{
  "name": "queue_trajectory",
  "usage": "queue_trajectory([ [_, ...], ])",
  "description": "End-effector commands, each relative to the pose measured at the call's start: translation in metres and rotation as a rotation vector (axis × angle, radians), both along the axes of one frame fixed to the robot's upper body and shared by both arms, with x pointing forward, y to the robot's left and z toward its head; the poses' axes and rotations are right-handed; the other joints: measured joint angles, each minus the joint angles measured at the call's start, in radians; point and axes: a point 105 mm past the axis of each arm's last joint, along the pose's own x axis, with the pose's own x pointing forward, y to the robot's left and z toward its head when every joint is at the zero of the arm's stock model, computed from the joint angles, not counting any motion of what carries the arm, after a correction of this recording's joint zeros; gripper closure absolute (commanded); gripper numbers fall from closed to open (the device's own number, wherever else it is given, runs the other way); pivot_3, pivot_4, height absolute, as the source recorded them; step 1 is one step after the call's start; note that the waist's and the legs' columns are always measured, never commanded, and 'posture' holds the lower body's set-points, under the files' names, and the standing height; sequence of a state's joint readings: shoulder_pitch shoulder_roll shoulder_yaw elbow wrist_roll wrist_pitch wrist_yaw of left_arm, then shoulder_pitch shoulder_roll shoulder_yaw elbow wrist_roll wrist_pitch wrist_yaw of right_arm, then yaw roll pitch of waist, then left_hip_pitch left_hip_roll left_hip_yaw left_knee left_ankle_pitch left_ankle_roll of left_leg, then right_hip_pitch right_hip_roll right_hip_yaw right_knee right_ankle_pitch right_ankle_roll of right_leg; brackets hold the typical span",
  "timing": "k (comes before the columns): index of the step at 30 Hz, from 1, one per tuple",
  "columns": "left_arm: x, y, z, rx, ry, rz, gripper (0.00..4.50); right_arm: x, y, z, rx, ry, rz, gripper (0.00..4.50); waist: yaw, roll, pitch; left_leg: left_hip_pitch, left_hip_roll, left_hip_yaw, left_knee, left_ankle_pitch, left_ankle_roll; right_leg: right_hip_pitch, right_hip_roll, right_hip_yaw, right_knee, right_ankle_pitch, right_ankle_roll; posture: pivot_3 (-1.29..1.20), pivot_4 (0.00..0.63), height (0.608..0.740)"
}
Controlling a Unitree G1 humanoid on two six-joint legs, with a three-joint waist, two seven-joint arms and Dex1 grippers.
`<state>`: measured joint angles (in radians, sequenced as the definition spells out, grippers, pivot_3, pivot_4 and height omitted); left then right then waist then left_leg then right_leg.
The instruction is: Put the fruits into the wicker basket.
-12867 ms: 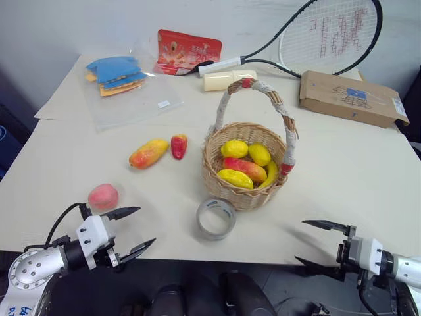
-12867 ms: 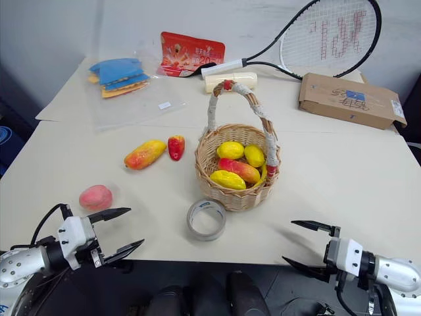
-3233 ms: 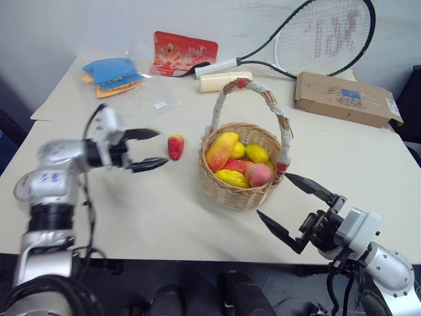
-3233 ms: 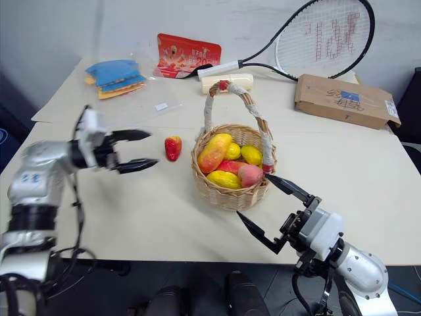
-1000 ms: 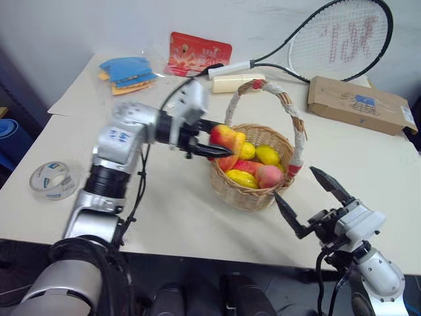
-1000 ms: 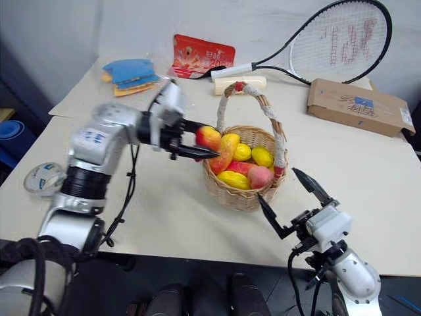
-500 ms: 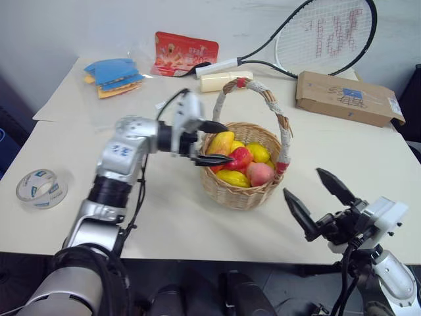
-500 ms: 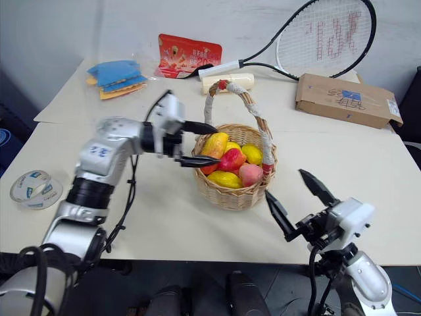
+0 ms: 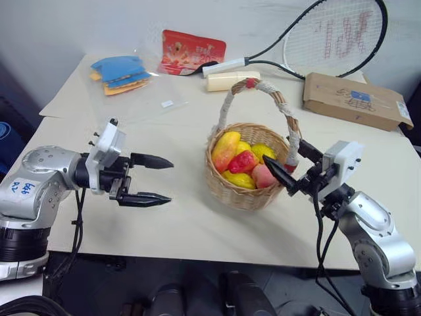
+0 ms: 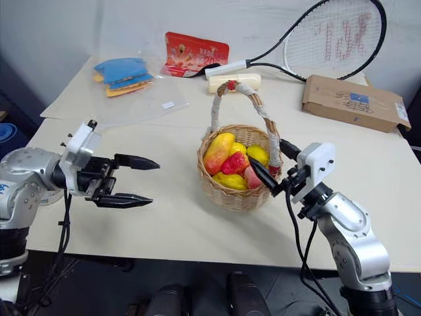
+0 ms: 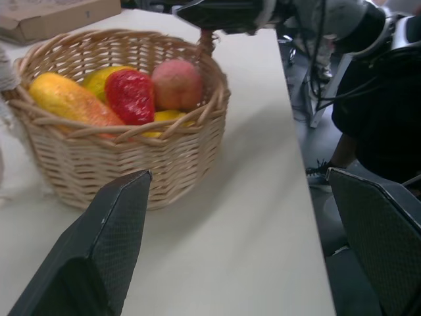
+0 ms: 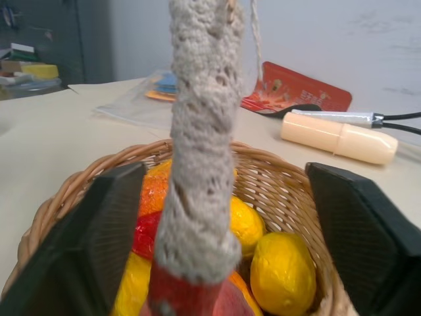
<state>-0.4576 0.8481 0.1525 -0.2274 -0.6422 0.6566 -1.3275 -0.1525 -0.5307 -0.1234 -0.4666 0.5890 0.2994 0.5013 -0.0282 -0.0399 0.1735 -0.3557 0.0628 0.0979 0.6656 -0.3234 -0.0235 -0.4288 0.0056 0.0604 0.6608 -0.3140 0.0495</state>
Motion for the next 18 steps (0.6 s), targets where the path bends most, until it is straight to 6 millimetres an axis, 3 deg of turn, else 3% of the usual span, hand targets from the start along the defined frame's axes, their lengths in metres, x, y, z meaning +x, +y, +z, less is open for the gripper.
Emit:
queue_trajectory([
  [1,-0.006,-0.002,0.011,-0.031,-0.06,0.014,0.0,-0.003,0.002,0.003,-0.016,0.008,0.065,1.93,-0.001,0.0,0.0,0.0,0.0,0.0,0.0,0.0,0.0,0.0,0.0,0.0,0.0,0.0,0.0,0.0,0.15,0.74],
  [8,-0.002,-0.01,0.011,-0.063,-0.062,0.002,0.0,-0.011,-0.001,0.006,-0.03,0.035,0.113,4.22,-0.004,0.0,0.0,0.001,0.0,0.0,-0.001,0.0,0.0,0.0,0.001,0.0,0.0,0.0,0.0,0.0,0.15,0.74],
  [14,0.006,-0.019,0.008,-0.085,-0.059,-0.039,0.0,-0.032,-0.019,0.02,0.022,-0.045,0.068,4.31,0.001,0.001,0.0,0.0,0.0,0.0,-0.001,0.0,0.0,0.0,0.0,0.0,0.0,0.0,0.0,0.0,0.15,0.74],
  [18,0.016,-0.024,0.006,-0.097,-0.065,-0.059,0.0,-0.047,-0.053,0.041,0.118,-0.185,-0.143,4.31,-0.002,0.001,0.001,0.0,0.0,0.0,0.0,0.0,0.0,0.0,0.001,0.0,0.0,0.0,0.0,0.0,0.15,0.74],
])
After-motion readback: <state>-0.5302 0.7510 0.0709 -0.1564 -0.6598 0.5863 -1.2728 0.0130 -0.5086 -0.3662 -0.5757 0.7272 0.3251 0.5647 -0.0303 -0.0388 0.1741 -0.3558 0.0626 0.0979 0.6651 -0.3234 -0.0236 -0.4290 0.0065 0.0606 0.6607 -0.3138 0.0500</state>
